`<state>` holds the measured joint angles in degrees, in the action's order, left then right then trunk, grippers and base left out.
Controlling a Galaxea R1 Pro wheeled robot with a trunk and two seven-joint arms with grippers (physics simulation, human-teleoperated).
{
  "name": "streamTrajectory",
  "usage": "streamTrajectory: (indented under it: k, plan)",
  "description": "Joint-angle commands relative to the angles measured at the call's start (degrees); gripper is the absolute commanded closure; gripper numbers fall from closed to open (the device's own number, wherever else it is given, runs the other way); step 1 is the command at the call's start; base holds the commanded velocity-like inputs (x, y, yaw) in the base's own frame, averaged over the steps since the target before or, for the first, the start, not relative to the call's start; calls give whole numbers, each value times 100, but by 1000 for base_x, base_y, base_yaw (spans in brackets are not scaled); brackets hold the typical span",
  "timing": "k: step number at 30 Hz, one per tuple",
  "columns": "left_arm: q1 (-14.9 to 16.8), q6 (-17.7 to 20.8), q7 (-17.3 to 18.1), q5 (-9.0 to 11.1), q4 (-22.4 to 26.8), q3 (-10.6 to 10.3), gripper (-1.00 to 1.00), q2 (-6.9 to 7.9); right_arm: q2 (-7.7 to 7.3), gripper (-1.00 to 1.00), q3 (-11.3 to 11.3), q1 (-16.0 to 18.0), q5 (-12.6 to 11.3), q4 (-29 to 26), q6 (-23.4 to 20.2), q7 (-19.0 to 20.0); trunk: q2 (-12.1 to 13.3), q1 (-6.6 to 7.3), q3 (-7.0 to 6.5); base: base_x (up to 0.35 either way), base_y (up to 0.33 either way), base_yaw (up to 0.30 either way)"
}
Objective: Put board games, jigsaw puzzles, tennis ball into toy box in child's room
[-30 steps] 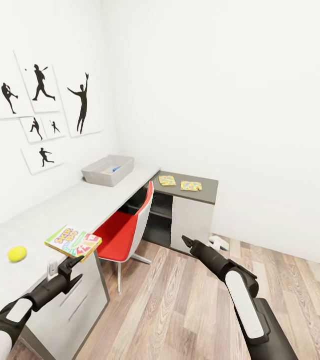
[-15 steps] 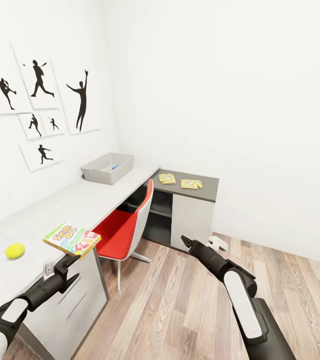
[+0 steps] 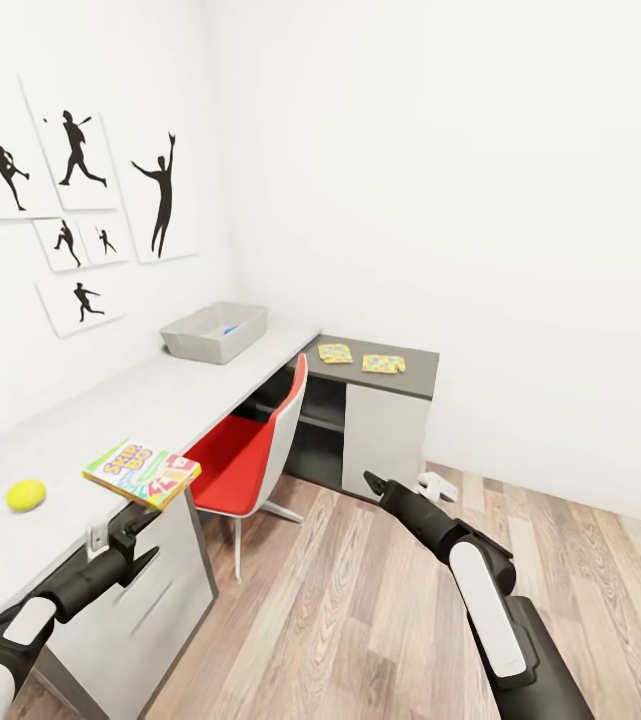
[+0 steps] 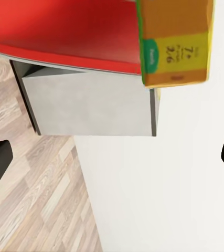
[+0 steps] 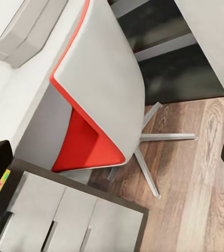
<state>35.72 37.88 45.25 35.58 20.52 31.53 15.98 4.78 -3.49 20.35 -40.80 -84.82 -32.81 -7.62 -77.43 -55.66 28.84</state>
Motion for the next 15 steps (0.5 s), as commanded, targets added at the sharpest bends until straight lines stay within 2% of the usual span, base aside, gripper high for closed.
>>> streamTrajectory:
  k: [1,10,15]
  plan:
    - [5,36,7,11,-4,17,-100,-2,2,-100,-2,4,-60,-8,-15,-55,-45,-23,24,0,0,0]
    - [5,43,-13,18,-4,24,-100,0,-9,-100,-2,4,-60,-8,-8,-47,-406,-220,186,0,0,0]
    - [5,44,-8,24,-4,26,-100,1,6,-100,-2,4,-65,-8,5,-47,-406,-220,186,0,0,0]
